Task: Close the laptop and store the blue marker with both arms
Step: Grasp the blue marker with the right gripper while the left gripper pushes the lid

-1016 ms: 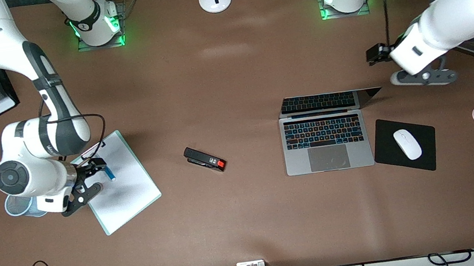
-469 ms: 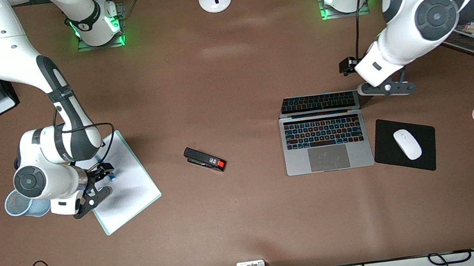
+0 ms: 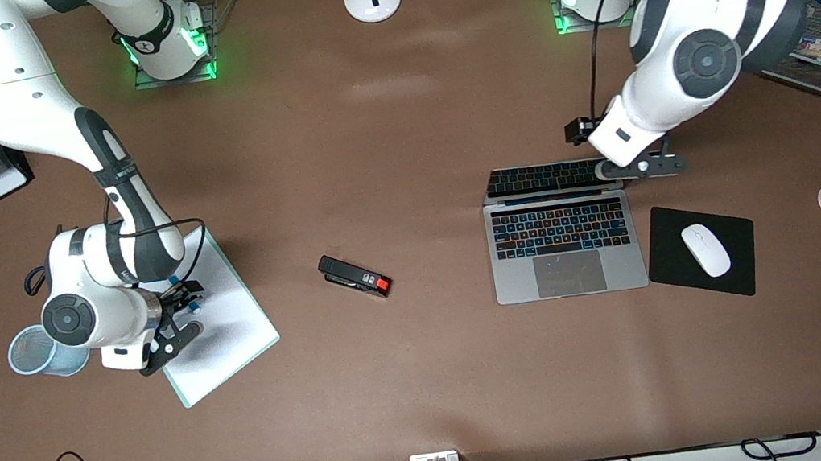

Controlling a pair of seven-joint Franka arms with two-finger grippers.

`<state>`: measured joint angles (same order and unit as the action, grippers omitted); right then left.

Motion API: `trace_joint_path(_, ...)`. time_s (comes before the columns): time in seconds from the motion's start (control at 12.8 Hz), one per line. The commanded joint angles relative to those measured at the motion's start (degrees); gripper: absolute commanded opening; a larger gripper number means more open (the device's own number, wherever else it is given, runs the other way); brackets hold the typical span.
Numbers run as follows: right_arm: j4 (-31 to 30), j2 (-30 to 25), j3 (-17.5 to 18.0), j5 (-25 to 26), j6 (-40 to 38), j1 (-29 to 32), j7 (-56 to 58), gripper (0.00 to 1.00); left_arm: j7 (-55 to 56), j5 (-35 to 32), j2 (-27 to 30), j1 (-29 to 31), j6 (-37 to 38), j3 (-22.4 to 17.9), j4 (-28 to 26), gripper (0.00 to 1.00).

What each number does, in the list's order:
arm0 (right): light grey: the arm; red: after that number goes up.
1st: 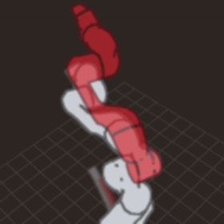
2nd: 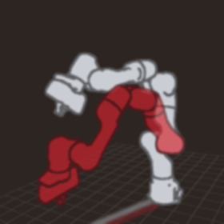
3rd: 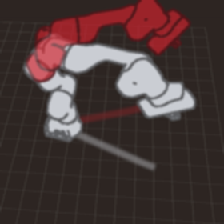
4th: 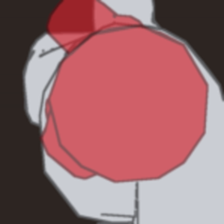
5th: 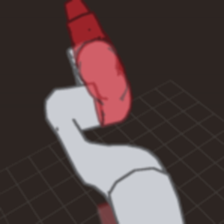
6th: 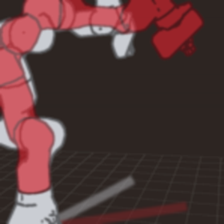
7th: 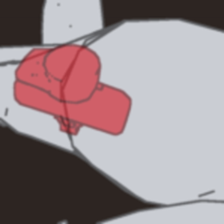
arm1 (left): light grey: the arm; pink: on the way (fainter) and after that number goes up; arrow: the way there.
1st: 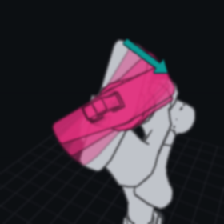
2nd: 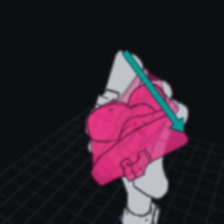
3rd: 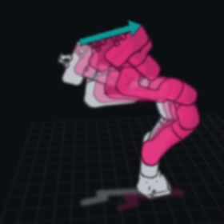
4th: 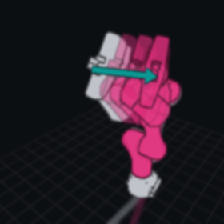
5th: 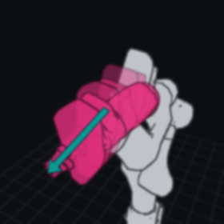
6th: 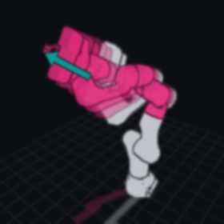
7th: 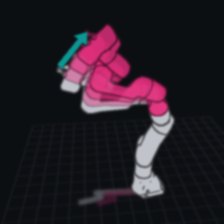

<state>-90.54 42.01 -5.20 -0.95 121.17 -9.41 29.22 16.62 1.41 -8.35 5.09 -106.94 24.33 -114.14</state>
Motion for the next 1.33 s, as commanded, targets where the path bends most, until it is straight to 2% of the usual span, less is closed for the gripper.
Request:
trace_joint_path(0.0, 0.5, 0.5, 0.0, -1.1, 0.1, -0.7, 1.0, 0.83, 1.0, 1.2, -0.7, -0.3, -0.6, 0.1, -0.2, 1.0)
trace_joint_path(0.55, 0.5, 1.0, 0.0, -1.0, 0.3, -0.9, 1.4, 0.57, 1.1, 0.9, -4.4, -1.0, -3.2, 0.2, 0.6, 1.0)
trace_joint_path(0.78, 0.5, 1.0, 0.0, -1.0, 0.6, -0.8, 1.9, 0.54, 1.1, 0.9, -7.2, -1.0, -6.8, 0.1, 2.2, 1.0)
trace_joint_path(1.02, 0.5, 1.5, 0.0, -1.0, 0.6, -0.7, 1.3, 0.54, 1.1, 0.9, -10.0, -0.9, -7.1, 0.1, 6.0, 1.0)
trace_joint_path(1.17, 0.5, 1.4, 0.0, -1.0, 0.6, -0.7, 1.1, 0.49, 1.1, 0.9, -11.7, -0.8, -7.9, 0.0, 7.8, 1.0)
trace_joint_path(1.25, 0.6, 1.4, 0.0, -1.0, 0.6, -0.7, 1.1, 0.43, 1.1, 1.0, -12.0, -0.7, -8.8, 0.0, 8.0, 1.0)
